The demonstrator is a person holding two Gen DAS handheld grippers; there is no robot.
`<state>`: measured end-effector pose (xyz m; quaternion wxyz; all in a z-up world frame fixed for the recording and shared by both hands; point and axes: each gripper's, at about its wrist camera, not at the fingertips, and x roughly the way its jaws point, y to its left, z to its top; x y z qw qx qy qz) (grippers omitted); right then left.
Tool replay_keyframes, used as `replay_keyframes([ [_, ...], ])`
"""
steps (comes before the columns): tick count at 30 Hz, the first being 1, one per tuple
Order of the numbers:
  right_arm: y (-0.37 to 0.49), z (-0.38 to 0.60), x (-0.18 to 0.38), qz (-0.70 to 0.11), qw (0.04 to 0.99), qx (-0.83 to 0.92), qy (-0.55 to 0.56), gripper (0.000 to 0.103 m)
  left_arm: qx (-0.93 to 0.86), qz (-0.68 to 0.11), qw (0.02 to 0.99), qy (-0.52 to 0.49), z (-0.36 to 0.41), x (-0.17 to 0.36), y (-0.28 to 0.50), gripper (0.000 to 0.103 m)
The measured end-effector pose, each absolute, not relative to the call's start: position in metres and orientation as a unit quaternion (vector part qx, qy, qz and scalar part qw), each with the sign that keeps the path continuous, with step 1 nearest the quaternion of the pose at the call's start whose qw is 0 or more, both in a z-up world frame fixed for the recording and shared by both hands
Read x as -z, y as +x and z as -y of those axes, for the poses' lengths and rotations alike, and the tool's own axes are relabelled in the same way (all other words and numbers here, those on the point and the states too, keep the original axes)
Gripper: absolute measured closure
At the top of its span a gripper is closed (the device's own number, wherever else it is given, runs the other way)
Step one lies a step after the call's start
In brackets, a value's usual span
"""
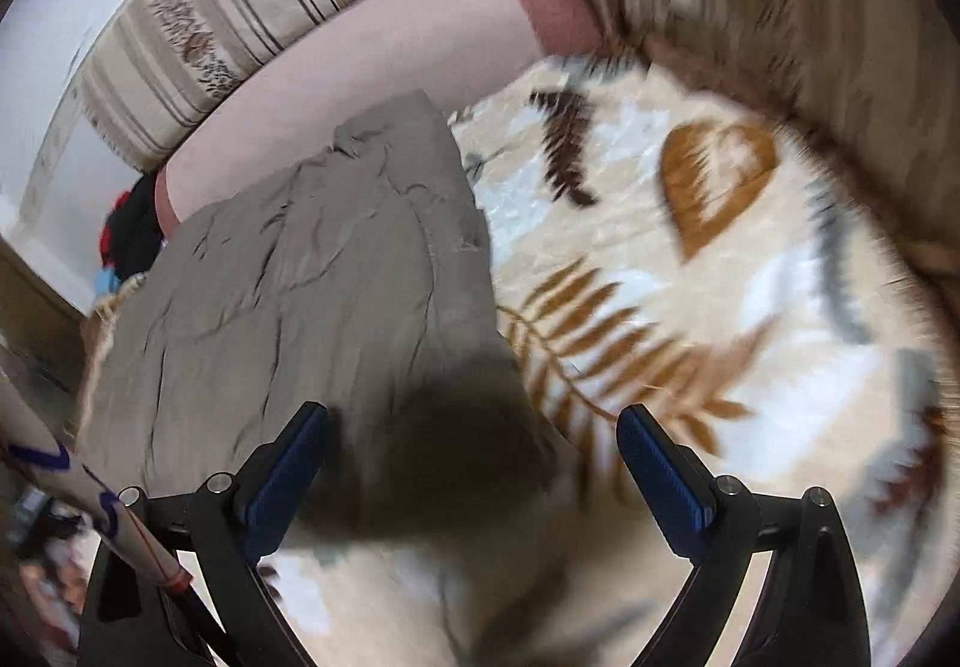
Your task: Fold large clothes
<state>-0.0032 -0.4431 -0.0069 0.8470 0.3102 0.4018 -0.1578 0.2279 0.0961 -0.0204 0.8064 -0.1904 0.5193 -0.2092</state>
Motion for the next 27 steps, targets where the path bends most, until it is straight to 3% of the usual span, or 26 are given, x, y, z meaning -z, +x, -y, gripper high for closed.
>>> replay_keyframes([
  [4,0.035,0.452,0.032,-0.421,0.831,0.111,0.347,0.008,0.251,-0.543,0.766,-0.237,-0.079,0.046,0.244,0.006],
  [5,0.039,0.45,0.033,-0.423,0.83,0.099,0.351,0.013,0.251,-0.537,0.774,-0.221,-0.071,0.043,0.243,0.006],
  [7,0.048,0.451,0.027,-0.424,0.83,0.084,0.352,0.039,0.259,-0.529,0.781,-0.208,-0.061,0.036,0.24,0.006],
  [9,0.047,0.458,0.02,-0.41,0.836,0.08,0.355,0.051,0.265,-0.527,0.783,-0.196,-0.051,0.029,0.238,0.006],
  [10,0.045,0.465,0.017,-0.402,0.836,0.08,0.364,0.053,0.264,-0.526,0.785,-0.19,-0.047,0.027,0.239,0.006],
  [17,0.04,0.458,0.005,-0.41,0.843,0.132,0.323,0.039,0.194,-0.507,0.828,-0.142,-0.043,0.005,0.226,0.005],
  [23,-0.009,0.433,-0.051,-0.368,0.878,0.184,0.244,0.027,0.122,-0.39,0.913,-0.017,-0.051,-0.075,0.152,0.005],
  [27,-0.039,0.4,-0.068,-0.362,0.886,0.173,0.233,0.025,0.082,-0.302,0.95,0.007,-0.056,-0.119,0.099,0.005],
])
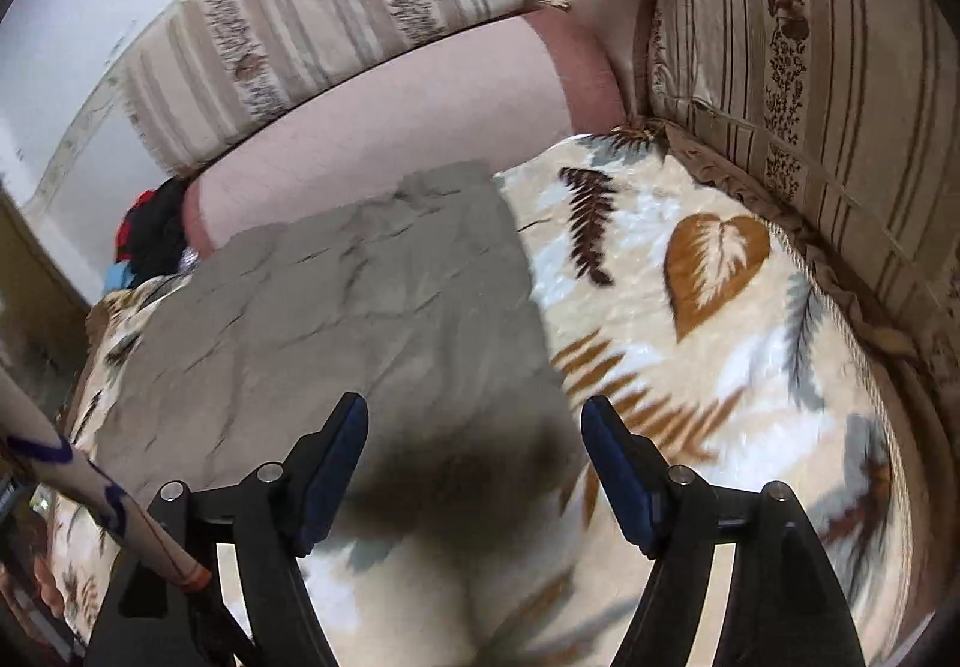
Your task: Fold large clothes
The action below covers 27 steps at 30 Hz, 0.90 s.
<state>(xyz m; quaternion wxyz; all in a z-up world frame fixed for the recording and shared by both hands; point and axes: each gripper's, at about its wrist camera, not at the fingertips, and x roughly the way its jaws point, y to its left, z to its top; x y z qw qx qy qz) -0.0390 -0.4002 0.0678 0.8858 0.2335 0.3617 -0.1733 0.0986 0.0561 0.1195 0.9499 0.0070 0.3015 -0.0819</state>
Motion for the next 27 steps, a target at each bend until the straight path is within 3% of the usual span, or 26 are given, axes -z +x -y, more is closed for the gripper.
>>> replay_keyframes([
  [6,-0.06,0.329,-0.074,-0.388,0.883,0.111,0.24,0.024,0.113,-0.243,0.963,0.008,-0.052,-0.159,0.03,0.002],
  [11,-0.068,0.274,-0.072,-0.404,0.868,0.026,0.286,0.024,0.151,-0.244,0.958,-0.021,-0.048,-0.165,-0.007,0.002],
  [17,-0.074,0.237,-0.068,-0.412,0.866,0.008,0.284,0.022,0.155,-0.291,0.942,-0.055,-0.047,-0.145,-0.021,0.002],
  [27,-0.08,0.236,-0.05,-0.446,0.871,0.123,0.166,0.021,0.119,-0.382,0.916,0.016,-0.011,-0.095,-0.027,0.002],
])
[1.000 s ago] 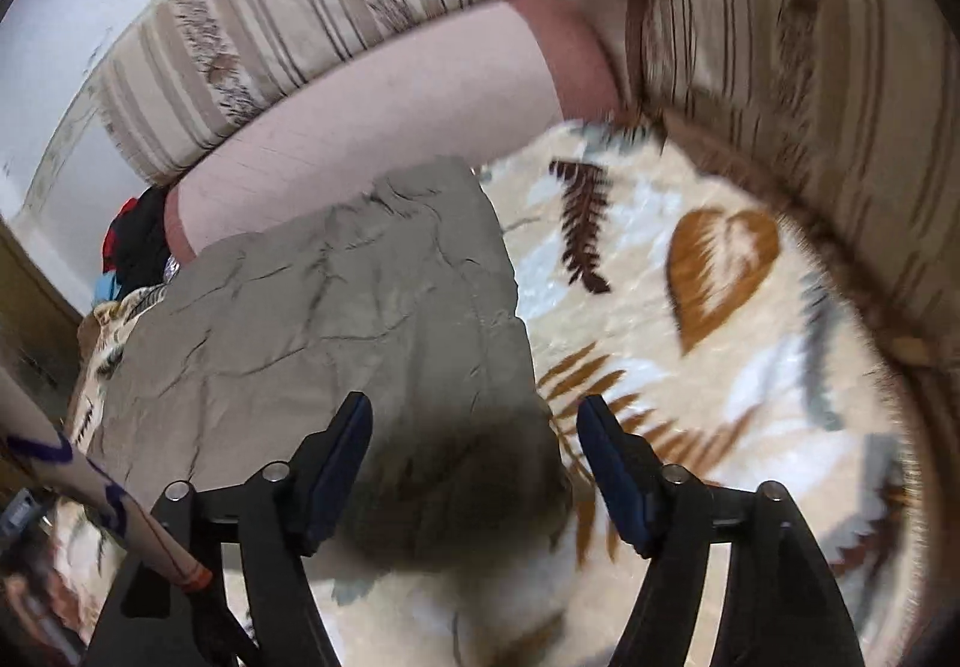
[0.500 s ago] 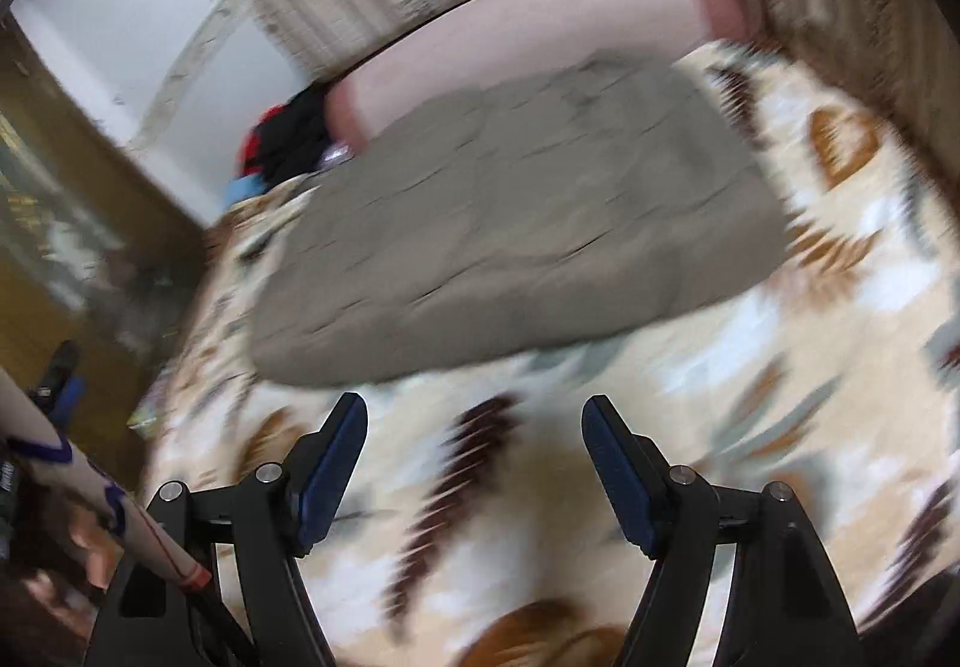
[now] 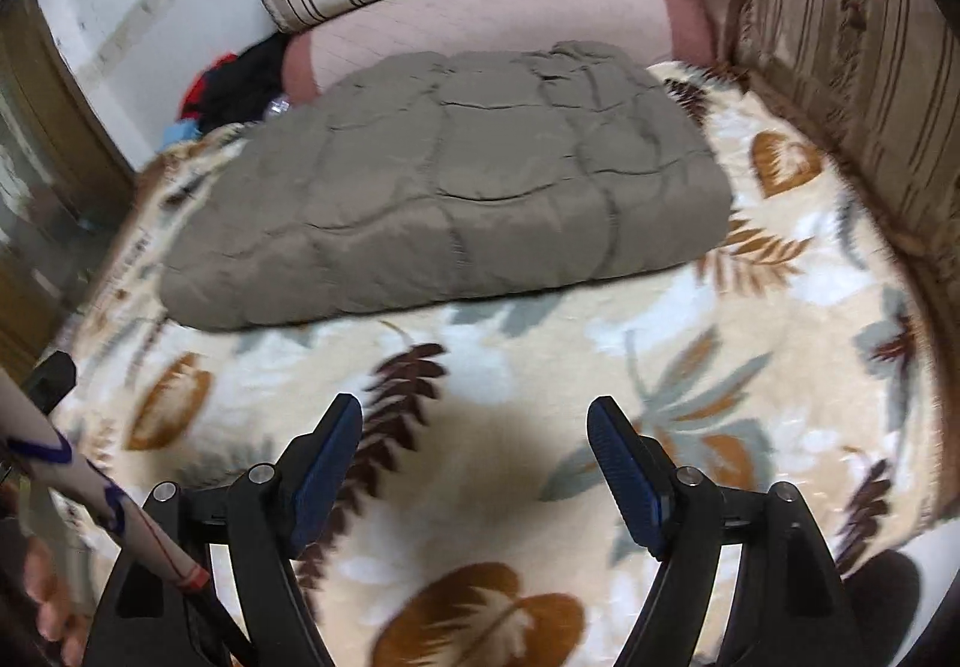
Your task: Fold large clothes
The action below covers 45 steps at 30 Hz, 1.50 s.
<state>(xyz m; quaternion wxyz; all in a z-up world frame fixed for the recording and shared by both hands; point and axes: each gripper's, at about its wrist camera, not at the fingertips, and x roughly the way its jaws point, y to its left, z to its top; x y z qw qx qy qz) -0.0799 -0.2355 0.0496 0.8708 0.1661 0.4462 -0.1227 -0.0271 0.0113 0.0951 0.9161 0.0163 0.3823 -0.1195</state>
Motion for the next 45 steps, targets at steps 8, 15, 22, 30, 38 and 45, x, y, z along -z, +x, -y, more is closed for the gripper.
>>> replay_keyframes([
  [8,-0.078,0.228,-0.046,-0.451,0.872,0.17,0.088,0.021,0.127,-0.401,0.907,0.025,-0.005,-0.086,-0.026,0.002],
  [15,-0.078,0.224,-0.046,-0.449,0.873,0.183,0.055,0.018,0.121,-0.405,0.906,0.032,-0.001,-0.081,-0.027,0.002],
  [22,-0.077,0.225,-0.042,-0.457,0.868,0.189,0.049,0.016,0.125,-0.417,0.9,0.04,0.005,-0.073,-0.026,0.002],
  [30,-0.077,0.231,-0.038,-0.461,0.863,0.198,0.057,0.014,0.121,-0.436,0.89,0.047,0.009,-0.061,-0.025,0.002],
  [38,-0.075,0.226,-0.034,-0.47,0.861,0.19,0.049,0.014,0.122,-0.445,0.885,0.054,0.013,-0.054,-0.025,0.002],
  [45,-0.075,0.226,-0.031,-0.474,0.859,0.189,0.049,0.014,0.121,-0.443,0.886,0.061,0.015,-0.052,-0.027,0.002],
])
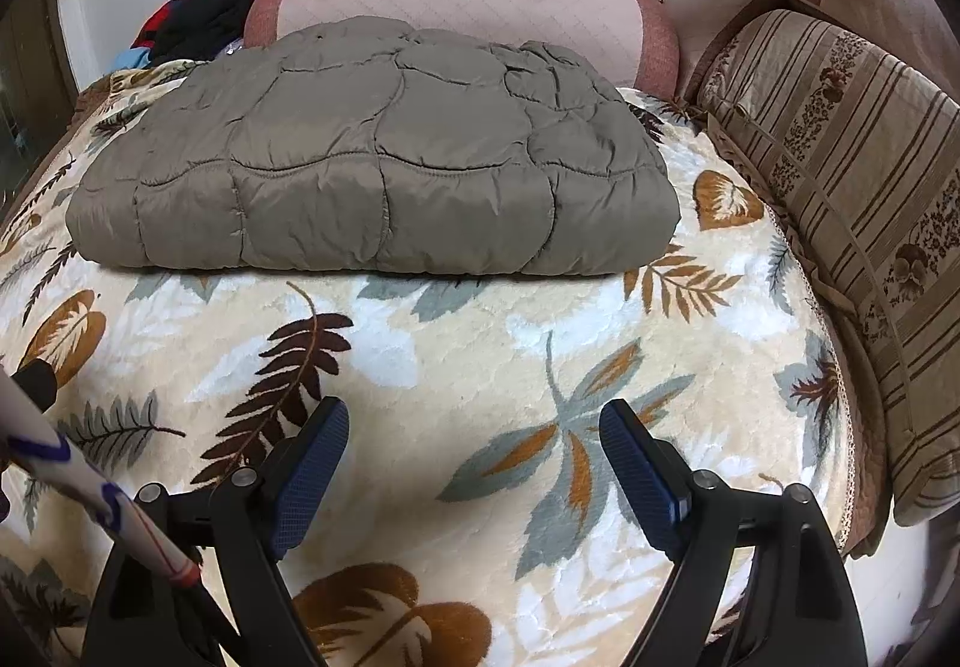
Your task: Fold large clothes
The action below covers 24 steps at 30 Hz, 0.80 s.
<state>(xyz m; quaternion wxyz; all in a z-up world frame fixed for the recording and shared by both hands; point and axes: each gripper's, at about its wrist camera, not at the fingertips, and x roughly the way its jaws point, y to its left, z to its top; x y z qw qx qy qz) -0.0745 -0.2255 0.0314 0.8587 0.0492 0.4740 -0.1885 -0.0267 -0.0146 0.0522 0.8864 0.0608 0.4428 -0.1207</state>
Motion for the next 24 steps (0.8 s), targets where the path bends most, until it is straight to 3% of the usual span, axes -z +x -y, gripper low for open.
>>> replay_keyframes([
  [24,-0.0808,0.2149,-0.0216,-0.488,0.853,0.18,0.036,0.014,0.125,-0.452,0.88,0.073,0.0167,-0.0439,-0.0343,0.002],
])
